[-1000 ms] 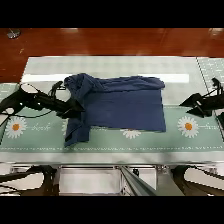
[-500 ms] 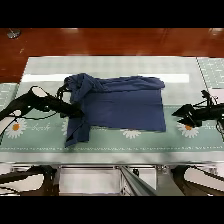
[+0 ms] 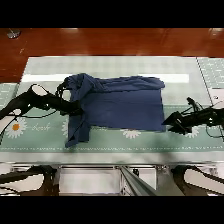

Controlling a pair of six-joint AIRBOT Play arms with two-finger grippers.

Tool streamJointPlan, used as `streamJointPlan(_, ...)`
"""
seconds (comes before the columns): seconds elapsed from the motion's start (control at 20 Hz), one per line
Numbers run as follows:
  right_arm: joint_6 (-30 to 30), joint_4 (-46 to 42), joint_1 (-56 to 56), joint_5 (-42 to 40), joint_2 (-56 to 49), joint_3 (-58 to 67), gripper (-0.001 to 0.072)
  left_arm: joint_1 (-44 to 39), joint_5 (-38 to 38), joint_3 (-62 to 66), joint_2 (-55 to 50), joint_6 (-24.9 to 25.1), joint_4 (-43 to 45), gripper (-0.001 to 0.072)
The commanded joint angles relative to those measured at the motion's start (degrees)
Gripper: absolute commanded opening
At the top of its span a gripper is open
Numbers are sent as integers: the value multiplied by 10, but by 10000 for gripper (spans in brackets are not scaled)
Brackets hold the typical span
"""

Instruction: Fold the shirts.

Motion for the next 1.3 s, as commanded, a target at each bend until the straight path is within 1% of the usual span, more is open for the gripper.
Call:
streamJointPlan(0.0, 6, 51, 79, -67, -2, -6, 614, 0, -2, 1, 0, 1, -2, 18)
streamJointPlan(0.1, 13, 78, 122, -94, -4, 7, 610, 0, -2, 1, 1, 1, -2, 18)
streamJointPlan(0.15, 16, 81, 143, -102, -4, 20, 508, 0, -2, 3, 1, 2, -2, 18)
streamJointPlan(0.2, 17, 81, 161, -103, -4, 34, 303, 0, -3, 9, 2, 1, -2, 18)
streamJointPlan(0.25, 13, 80, 176, -101, -4, 52, 36, 0, -5, 19, 5, 1, -2, 18)
streamJointPlan(0.35, 13, 78, 185, -81, -3, 112, 22, 11, -21, 62, 20, 0, -3, 18)
streamJointPlan(0.45, 27, 63, 183, -43, 2, 221, 21, 40, -40, 134, 54, -1, -16, 18)
streamJointPlan(0.5, 40, 47, 183, -27, 6, 292, 21, 61, -42, 178, 78, -1, -32, 18)
streamJointPlan(0.65, 83, -7, 183, 2, 11, 562, 21, 127, -33, 318, 148, -1, -85, 18)
streamJointPlan(0.8, 113, -51, 183, 45, 14, 814, 21, 190, -15, 446, 215, -1, -92, 17)
streamJointPlan(0.85, 121, -71, 183, 48, 25, 864, 21, 212, -11, 477, 236, -1, -92, 17)
streamJointPlan(0.95, 127, -96, 183, 36, 87, 881, 21, 267, -12, 526, 280, -1, -92, 18)
streamJointPlan(1.1, 126, -135, 183, 71, 185, 881, 21, 360, -12, 557, 362, -1, -71, 17)
streamJointPlan(1.15, 127, -155, 183, 85, 213, 881, 22, 379, -13, 557, 389, -5, -41, 17)
streamJointPlan(1.25, 131, -191, 183, 115, 262, 881, 21, 378, -14, 557, 446, -42, 63, 17)
